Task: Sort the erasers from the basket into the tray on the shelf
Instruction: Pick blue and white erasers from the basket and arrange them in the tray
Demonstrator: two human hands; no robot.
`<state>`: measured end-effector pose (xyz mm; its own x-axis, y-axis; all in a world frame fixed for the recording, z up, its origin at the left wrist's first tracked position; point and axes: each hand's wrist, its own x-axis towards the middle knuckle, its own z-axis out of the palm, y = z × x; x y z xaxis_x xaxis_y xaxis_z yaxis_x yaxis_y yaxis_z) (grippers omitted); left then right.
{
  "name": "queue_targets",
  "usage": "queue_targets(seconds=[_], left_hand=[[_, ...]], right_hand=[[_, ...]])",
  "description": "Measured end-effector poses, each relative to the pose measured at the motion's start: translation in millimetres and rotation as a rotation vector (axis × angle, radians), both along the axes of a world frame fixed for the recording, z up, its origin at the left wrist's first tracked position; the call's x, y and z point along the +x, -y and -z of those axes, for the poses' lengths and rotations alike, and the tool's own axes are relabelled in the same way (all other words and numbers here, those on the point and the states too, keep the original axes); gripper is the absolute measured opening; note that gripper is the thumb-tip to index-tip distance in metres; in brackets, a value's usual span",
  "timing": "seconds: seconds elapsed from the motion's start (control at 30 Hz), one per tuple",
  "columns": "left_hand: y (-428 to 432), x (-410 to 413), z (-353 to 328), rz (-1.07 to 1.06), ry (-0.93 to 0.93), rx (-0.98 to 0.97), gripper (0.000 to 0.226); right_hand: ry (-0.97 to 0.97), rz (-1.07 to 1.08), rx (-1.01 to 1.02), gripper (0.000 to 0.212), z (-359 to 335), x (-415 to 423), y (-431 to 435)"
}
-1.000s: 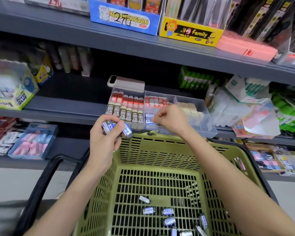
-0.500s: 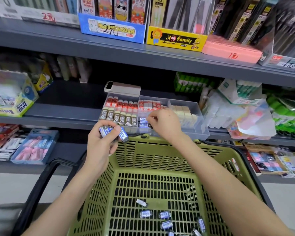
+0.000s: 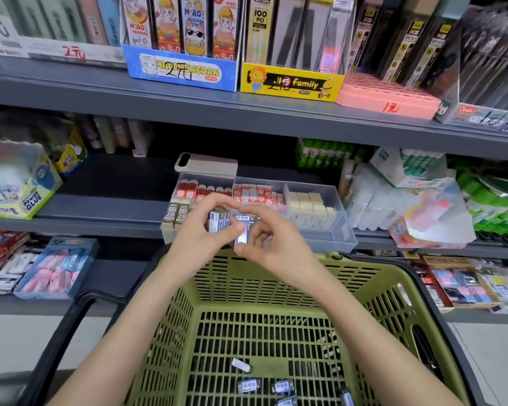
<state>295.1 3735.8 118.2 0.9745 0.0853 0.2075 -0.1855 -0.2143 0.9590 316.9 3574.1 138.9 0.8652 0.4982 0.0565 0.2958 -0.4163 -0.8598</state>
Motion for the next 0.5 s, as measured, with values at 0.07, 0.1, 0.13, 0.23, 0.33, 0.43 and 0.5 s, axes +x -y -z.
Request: queue_targets(seconds=[0.07,0.1,0.13,0.23,0.33,0.43,0.5], left_hand=[[0.3,3.2,-2.3,0.023,0.035,0.07,0.019],[2.7,4.7,-3.6,0.016,0.044,0.051,0.017],[5.6,6.3,-4.7,-0.007,0.045,-0.015,0.014],[10.6,11.0,-9.5,-0.152,0.004,-0.27,0.012],[7.5,15.2,-11.6,-0.191,-0.072,-0.506,0.006],[2.3,12.1,-5.2,-0.154,-0.102,-0.78,0.017],[1.3,8.7,0.6,-0.123,-0.11,-0.882,0.023]], right_hand=[[0.047,-0.001,-0.026,0.037,-0.8,3.2,-1.3],[0.059,0.006,-0.031,0.034,-2.3,5.4,-1.8],[0.04,0.015,-0.005,0.031,-4.3,7.6,-2.1],[-0.169,0.099,0.282,0.025,-6.3,17.9,-0.5],[-0.178,0.288,0.354,0.022,-1.1,37.7,0.8],[-0.057,0.417,0.126,0.017,9.1,59.4,-2.7],[-0.009,0.432,-0.034,0.015,15.7,69.0,-7.3]])
